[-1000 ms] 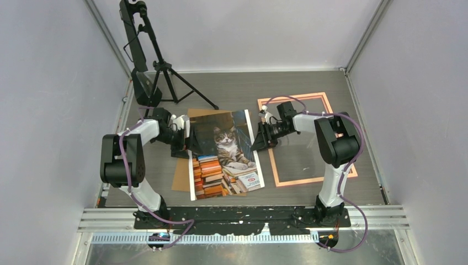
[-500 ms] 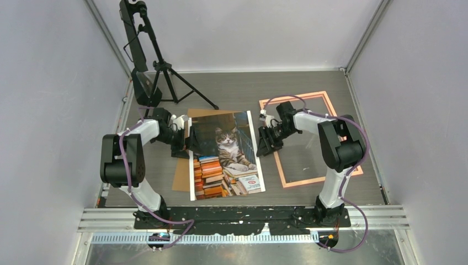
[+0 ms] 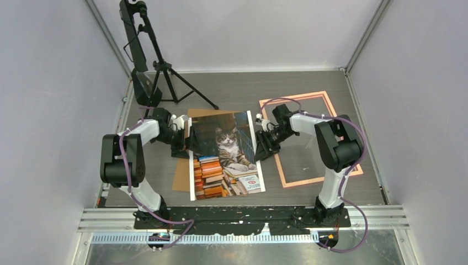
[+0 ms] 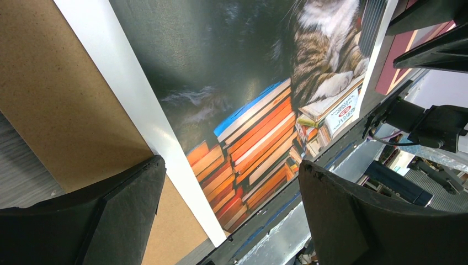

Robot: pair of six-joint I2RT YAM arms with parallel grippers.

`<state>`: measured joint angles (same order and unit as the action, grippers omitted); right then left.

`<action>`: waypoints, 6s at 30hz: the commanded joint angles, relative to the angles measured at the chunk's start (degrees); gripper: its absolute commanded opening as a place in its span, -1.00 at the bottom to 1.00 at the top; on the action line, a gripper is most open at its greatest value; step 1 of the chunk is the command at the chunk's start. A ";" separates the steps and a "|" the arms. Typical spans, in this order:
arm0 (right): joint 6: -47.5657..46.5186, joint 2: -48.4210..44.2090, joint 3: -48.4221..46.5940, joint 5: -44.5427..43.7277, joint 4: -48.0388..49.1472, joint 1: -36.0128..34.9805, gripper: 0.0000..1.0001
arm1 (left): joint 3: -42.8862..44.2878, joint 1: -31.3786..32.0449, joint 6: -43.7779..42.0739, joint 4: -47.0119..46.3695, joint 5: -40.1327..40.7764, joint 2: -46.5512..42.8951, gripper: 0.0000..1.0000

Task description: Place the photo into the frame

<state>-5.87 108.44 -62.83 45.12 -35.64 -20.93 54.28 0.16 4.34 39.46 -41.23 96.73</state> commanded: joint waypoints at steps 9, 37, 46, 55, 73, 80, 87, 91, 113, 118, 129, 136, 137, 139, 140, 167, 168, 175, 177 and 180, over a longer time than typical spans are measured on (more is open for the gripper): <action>0.74 8.95 1.61 4.46 4.45 -0.09 0.14 | -1.06 0.54 -0.82 -4.32 0.12 0.22 0.92; 7.96 5.06 1.94 14.72 15.15 4.52 -0.50 | -1.16 0.54 -0.87 -4.41 -0.51 0.22 0.91; 7.10 -2.75 0.39 12.72 12.13 6.77 -0.89 | -0.45 0.54 -0.82 -3.89 -0.93 -1.92 0.91; 6.20 -7.08 -5.75 7.36 6.09 6.82 -0.89 | 5.46 0.62 0.27 -1.22 0.23 -8.03 0.92; 3.21 -16.22 -14.60 -7.91 -2.44 3.61 -0.89 | 37.83 17.17 30.41 -1.37 10.62 -1.47 0.91; 3.81 -19.99 -15.95 -14.74 -2.38 1.23 -0.89 | 48.28 22.59 42.81 -2.47 12.08 4.57 0.91; 5.38 -22.39 -15.89 -20.11 -0.04 0.10 -0.89 | 49.80 24.69 50.20 -4.76 11.29 8.55 0.89; 5.09 -23.26 -16.39 -26.51 -0.07 -3.15 -0.89 | 51.68 26.20 52.09 -4.43 12.11 10.15 0.89; -3.37 -27.74 -23.60 -60.55 0.30 -19.89 -0.89 | 50.81 28.56 58.71 -8.73 10.85 10.25 0.84; -4.49 -26.81 -25.33 -63.32 -0.54 -21.90 -0.89 | 51.49 28.80 59.41 -9.49 10.62 9.73 0.82; -7.56 -23.87 -31.23 -67.87 -2.39 -26.43 -0.89 | 51.14 28.92 60.16 -10.37 9.76 8.03 0.46; -8.79 -23.01 -30.68 -69.34 -2.61 -28.12 -0.89 | 50.83 28.84 59.69 -10.02 10.14 6.96 0.26; -8.89 -22.88 -30.64 -69.53 -2.66 -28.29 -0.89 | 50.64 28.85 59.84 -10.15 10.06 6.90 0.22; -9.12 -22.52 -30.48 -69.71 -2.80 -28.91 -0.89 | 50.29 28.85 59.97 -10.35 10.03 6.54 0.12; -9.04 -22.34 -30.44 -69.72 -2.83 -29.26 -0.89 | 50.20 28.84 59.95 -10.38 9.91 6.43 0.08; -7.85 -21.05 -31.92 -68.51 -3.16 -30.32 -0.78 | 46.87 28.84 61.38 -13.47 7.66 4.70 -1.00; -7.67 -21.14 -31.92 -68.33 -3.11 -30.36 -0.68 | 46.91 28.83 61.22 -13.45 7.67 4.58 -1.00; -6.58 -21.17 -31.81 -65.77 -3.56 -30.53 0.09 | 46.59 28.74 60.71 -13.36 7.62 3.71 -1.00; -6.28 -21.37 -31.76 -65.28 -3.56 -30.49 0.27 | 46.48 28.67 60.45 -13.46 7.57 3.46 -1.00; -5.94 -22.45 -31.93 -64.69 -3.72 -30.53 0.51 | 45.99 28.27 59.60 -13.54 7.39 2.82 -1.00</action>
<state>-12.84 87.53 -92.38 -20.93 -40.42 -51.00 100.77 28.75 65.47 28.93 -31.81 103.31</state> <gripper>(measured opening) 0.691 0.002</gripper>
